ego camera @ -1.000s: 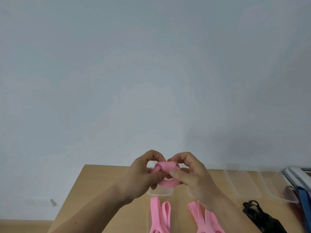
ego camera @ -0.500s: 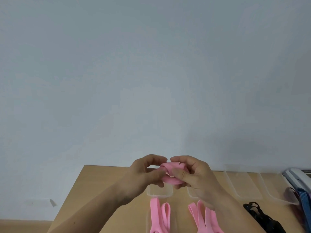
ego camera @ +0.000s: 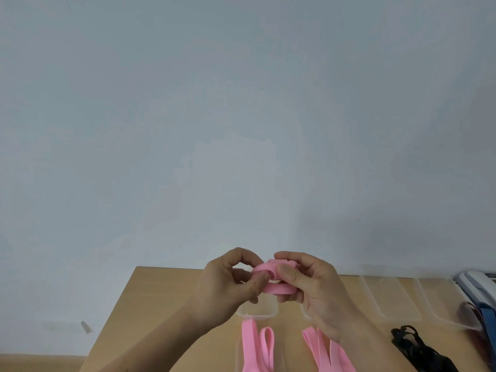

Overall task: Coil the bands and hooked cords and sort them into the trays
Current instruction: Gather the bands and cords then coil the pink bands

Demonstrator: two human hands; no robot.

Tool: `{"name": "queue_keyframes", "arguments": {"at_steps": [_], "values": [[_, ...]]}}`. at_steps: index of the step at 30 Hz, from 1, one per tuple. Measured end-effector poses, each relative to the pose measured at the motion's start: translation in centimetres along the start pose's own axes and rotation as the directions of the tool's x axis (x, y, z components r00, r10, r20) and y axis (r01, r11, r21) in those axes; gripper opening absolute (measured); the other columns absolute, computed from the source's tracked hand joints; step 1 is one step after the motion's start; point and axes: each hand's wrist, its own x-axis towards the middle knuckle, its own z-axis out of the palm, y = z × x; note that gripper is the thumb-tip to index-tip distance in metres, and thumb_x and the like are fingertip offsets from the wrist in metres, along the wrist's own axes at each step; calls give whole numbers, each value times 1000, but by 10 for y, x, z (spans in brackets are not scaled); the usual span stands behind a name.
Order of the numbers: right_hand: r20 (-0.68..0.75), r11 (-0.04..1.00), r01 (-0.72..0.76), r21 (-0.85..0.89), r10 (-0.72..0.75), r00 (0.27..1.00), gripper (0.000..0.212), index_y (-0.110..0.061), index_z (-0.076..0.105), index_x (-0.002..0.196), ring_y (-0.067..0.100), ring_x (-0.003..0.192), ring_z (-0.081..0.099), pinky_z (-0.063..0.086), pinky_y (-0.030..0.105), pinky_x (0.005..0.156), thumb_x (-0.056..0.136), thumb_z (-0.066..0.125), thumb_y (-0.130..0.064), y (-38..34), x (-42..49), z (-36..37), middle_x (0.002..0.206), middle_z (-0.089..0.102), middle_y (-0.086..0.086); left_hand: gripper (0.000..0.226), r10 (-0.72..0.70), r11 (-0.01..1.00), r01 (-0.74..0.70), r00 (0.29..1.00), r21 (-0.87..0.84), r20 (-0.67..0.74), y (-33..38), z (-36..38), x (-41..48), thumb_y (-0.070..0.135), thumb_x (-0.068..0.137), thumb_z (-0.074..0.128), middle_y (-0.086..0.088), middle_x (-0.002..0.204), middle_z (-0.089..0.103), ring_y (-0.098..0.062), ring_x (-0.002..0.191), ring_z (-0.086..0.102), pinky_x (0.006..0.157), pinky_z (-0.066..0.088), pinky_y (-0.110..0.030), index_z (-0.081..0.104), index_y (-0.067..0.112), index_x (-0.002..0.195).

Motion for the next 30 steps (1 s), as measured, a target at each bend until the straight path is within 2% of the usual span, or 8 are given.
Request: {"name": "queue_keyframes", "arguments": {"at_steps": [4, 10, 14, 18, 20, 23, 26, 30], "values": [[12, 1000, -9, 10, 8, 1000, 44, -15, 76, 100, 32, 81, 72, 56, 33, 62, 62, 84, -36, 0, -1, -3, 98, 73, 14, 25, 7, 998, -2, 995, -57, 99, 3, -5, -1, 44, 79, 77, -8, 89, 76, -18, 75, 68, 77, 56, -36, 72, 29, 98], [9, 1000, -13, 17, 13, 1000, 43, -15, 76, 99, 31, 85, 72, 56, 32, 62, 62, 84, -34, -1, -3, -2, 101, 74, 14, 15, 26, 999, -24, 999, -39, 41, -2, -1, -3, 36, 82, 75, -10, 79, 75, -18, 67, 66, 69, 48, -23, 68, 27, 91], [6, 1000, -16, 26, 16, 1000, 41, -14, 76, 99, 33, 86, 72, 56, 32, 61, 64, 83, -35, -3, -4, -3, 103, 73, 14, 26, 31, 999, -31, 999, -14, -13, -3, 2, -3, 50, 77, 76, -9, 75, 75, -19, 56, 61, 62, 42, -30, 65, 29, 89], [1, 1000, -19, 19, 19, 1000, 42, -13, 76, 100, 33, 83, 72, 56, 34, 61, 65, 83, -36, -5, -5, -2, 101, 73, 15, 34, 46, 999, -44, 996, 28, -75, 0, 6, -4, 63, 70, 74, -6, 68, 73, -16, 48, 57, 55, 42, -26, 65, 34, 84], [2, 1000, -17, 10, 17, 1000, 42, -13, 76, 99, 30, 81, 72, 56, 35, 61, 65, 82, -37, -4, -6, -1, 99, 72, 16, 33, 39, 999, -37, 997, 33, -65, 1, 6, -3, 63, 71, 72, -7, 70, 72, -17, 51, 60, 60, 44, -31, 67, 34, 86], [2, 1000, -11, 17, 11, 1000, 42, -12, 76, 99, 28, 78, 70, 56, 35, 60, 66, 81, -38, -4, -9, -4, 98, 72, 19, 28, 37, 999, -36, 999, -29, 35, 4, 3, -3, 52, 80, 72, -11, 86, 74, -20, 67, 66, 72, 51, -41, 72, 28, 94], [-6, 999, -6, 37, 6, 1000, 43, -11, 76, 99, 29, 76, 69, 56, 35, 60, 66, 81, -38, -6, -10, -7, 96, 72, 19, 25, 44, 996, -34, 991, -83, 130, 5, 1, -7, 40, 82, 74, -6, 93, 74, -18, 78, 67, 74, 52, -28, 71, 28, 105], [4, 999, -6, 37, 6, 1000, 43, -9, 75, 99, 28, 74, 67, 55, 34, 59, 67, 80, -38, -7, -11, -8, 93, 71, 18, 29, 54, 997, -48, 993, -63, 100, 2, 2, -9, 42, 80, 77, -13, 83, 73, -18, 75, 67, 72, 50, -27, 70, 27, 104]]}}
